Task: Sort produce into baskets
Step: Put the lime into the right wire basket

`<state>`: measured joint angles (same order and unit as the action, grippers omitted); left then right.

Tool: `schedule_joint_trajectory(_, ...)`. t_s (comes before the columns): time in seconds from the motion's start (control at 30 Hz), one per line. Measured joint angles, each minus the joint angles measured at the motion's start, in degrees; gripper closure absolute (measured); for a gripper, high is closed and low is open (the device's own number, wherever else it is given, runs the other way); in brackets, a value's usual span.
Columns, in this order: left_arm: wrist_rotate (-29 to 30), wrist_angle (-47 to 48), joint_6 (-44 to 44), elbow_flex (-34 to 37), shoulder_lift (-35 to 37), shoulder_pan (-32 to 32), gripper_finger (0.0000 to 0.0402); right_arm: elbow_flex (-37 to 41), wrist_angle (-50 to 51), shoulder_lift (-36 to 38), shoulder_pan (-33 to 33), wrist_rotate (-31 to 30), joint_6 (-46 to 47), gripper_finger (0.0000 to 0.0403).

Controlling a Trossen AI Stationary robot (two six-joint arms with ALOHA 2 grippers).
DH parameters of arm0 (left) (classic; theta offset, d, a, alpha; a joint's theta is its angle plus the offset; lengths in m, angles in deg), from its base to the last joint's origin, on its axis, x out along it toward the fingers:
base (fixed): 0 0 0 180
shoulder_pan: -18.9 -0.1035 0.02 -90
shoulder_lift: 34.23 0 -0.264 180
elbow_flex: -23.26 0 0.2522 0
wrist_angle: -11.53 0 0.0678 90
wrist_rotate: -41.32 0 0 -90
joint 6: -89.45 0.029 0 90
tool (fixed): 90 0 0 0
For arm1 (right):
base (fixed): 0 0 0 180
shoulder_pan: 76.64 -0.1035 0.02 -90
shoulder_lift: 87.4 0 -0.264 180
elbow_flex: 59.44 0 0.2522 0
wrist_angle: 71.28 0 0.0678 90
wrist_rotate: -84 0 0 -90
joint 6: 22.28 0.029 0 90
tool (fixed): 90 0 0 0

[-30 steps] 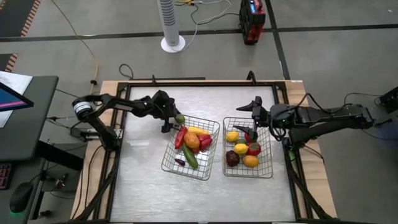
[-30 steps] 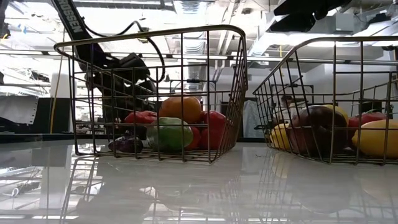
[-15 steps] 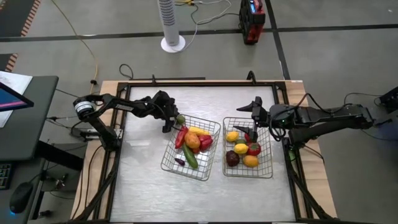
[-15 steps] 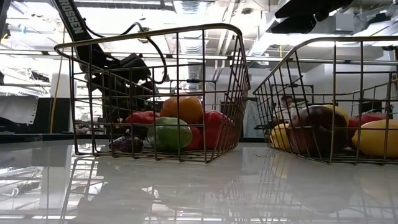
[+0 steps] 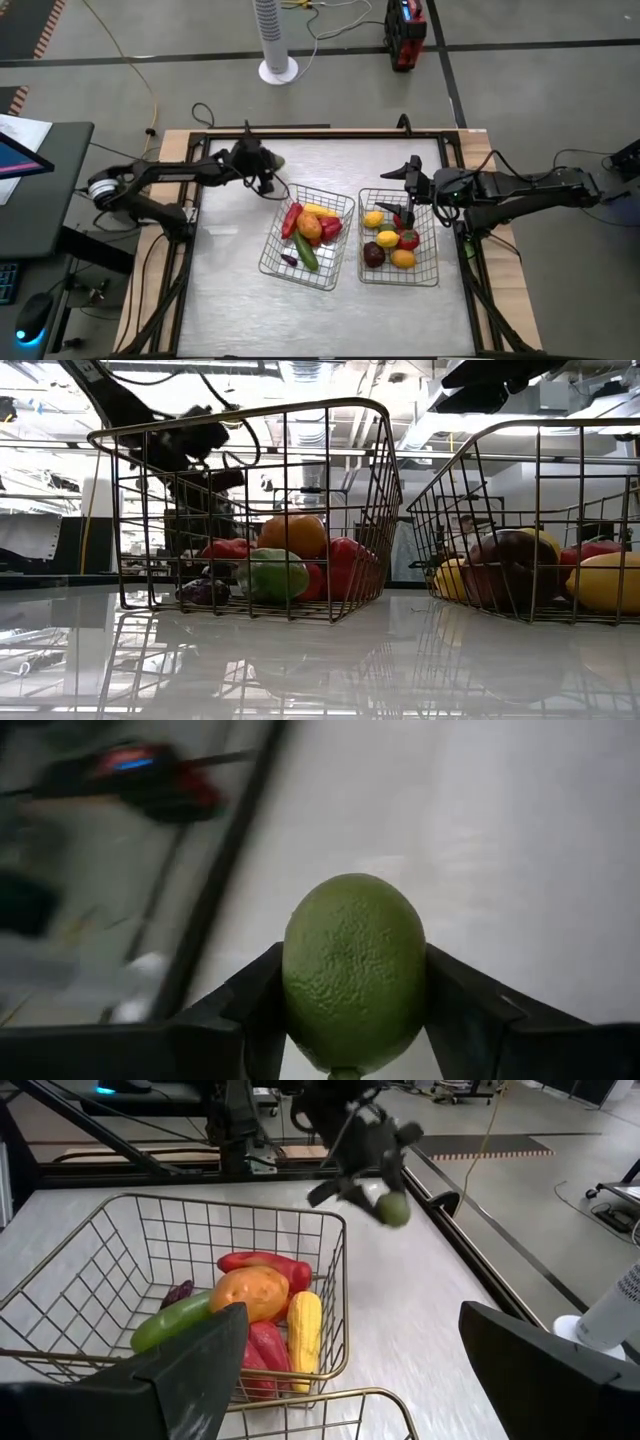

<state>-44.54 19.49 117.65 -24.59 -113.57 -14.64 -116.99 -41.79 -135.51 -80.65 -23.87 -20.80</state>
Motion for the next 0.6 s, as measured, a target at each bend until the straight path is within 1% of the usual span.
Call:
schedule_joint_trajectory(0.03, 2.22, 0.04, -0.92, 0.0, 1.22, -0.05, 0.0225, 0.0, -0.01, 0.01, 0.0, 0.0, 0.0, 0.0014)
schedule_joint_trajectory(0.1, 3.68, 0.35, -2.94, 0.0, 3.86, -0.05, 0.0224, 0.0, 0.02, 0.0, -0.02, 0.0, 0.02, 0.0014)
schedule_joint_trajectory(0.17, 3.42, 0.27, -4.46, 0.0, 6.74, 0.57, 0.0224, 0.0, 0.06, 0.0, -0.07, 0.0, 0.0, 0.0014)
schedule_joint_trajectory(0.27, 0.79, 0.08, -7.6, 0.0, 11.27, 1.53, 0.0224, 0.0, 0.06, 0.0, -0.07, 0.0, -0.02, 0.0014)
schedule_joint_trajectory(0.33, -2.49, -0.64, -11.28, 0.0, 14.35, 2.15, 0.0224, 0.0, 0.06, 0.02, -0.07, 0.0, -0.24, 0.0014)
schedule_joint_trajectory(0.43, -11.56, -3.34, -19.85, 0.0, 17.67, 2.86, 0.0224, 0.0, -0.06, 0.0, -0.07, 0.0, -0.46, 0.0014)
schedule_joint_trajectory(0.5, -17.27, -6.4, -26.25, -0.04, 18.48, 3.87, 0.0224, 0.0, -0.39, 0.0, 0.02, 0.0, -0.9, 0.0014)
schedule_joint_trajectory(0.53, -19.22, -7.44, -29.47, -0.04, 18.54, 4.66, 0.0224, 0.02, -0.78, 0.0, 0.0, 0.0, -1.28, 0.0014)
schedule_joint_trajectory(0.6, -21.13, -9.06, -35.08, -0.04, 18.31, 6.55, 0.0224, 0.02, -1.69, 0.0, 0.0, 0.0, -1.46, 0.0014)
